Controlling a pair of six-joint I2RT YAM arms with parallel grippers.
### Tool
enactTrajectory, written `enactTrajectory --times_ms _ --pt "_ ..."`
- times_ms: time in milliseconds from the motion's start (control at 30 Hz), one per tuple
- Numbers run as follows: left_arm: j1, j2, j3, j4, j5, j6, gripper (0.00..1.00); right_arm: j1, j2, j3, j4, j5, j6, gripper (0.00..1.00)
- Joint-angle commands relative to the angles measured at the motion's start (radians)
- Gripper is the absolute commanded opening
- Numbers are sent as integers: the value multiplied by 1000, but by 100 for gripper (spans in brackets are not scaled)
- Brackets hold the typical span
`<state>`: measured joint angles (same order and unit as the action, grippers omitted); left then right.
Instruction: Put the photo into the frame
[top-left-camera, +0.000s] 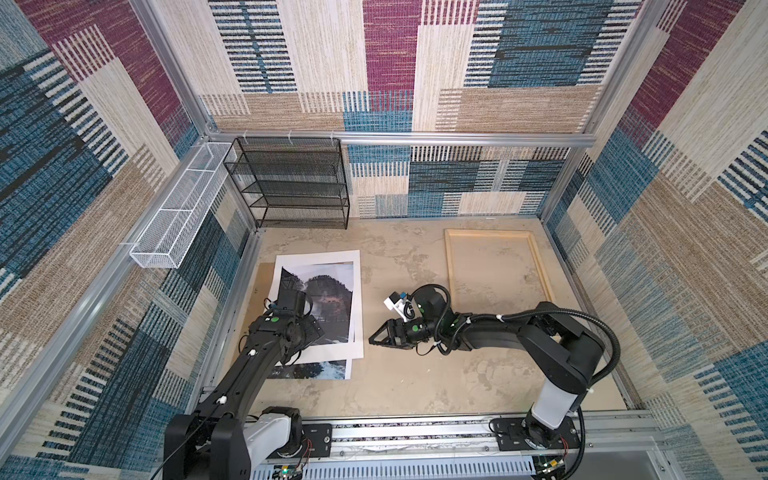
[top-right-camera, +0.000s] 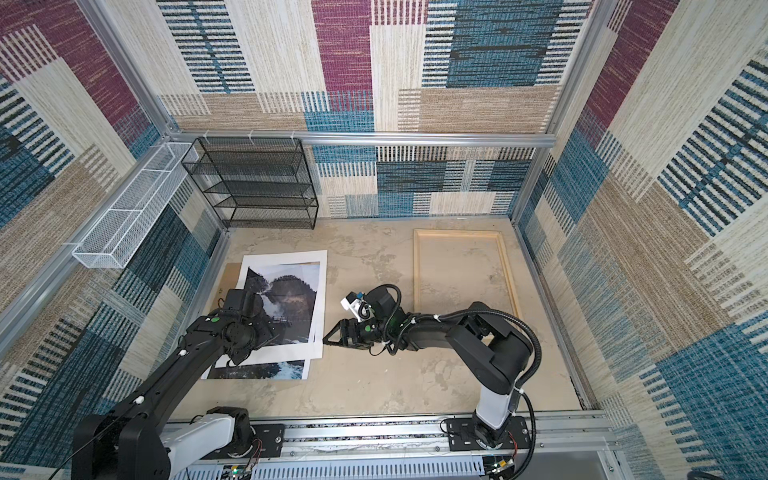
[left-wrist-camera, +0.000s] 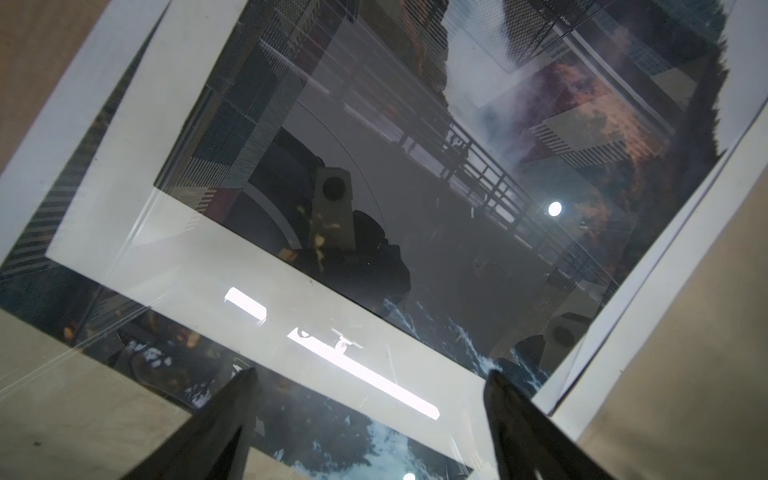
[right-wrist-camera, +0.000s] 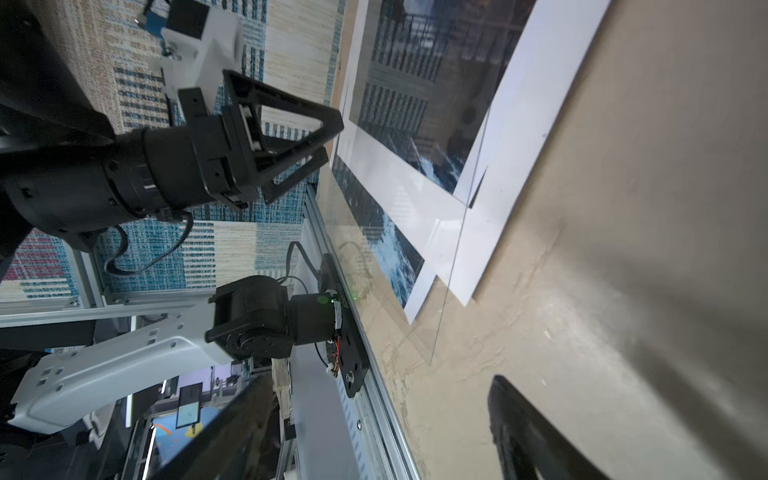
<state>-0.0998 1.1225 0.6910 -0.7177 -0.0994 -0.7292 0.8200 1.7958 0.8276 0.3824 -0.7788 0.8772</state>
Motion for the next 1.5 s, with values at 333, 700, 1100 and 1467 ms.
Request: enactTrajectory --times_ms 333,700,1100,1467 --pt "-22 12 3 47 8 9 87 53 133 35 57 5 186 72" --pt "-52 -81 -59 64 -6 -9 87 114 148 45 101 153 294 70" --pt "-61 -61 -108 101 13 -6 87 166 230 98 99 176 372 64" --pt "-78 -17 -154 161 56 -25 87 172 263 96 136 145 391 58"
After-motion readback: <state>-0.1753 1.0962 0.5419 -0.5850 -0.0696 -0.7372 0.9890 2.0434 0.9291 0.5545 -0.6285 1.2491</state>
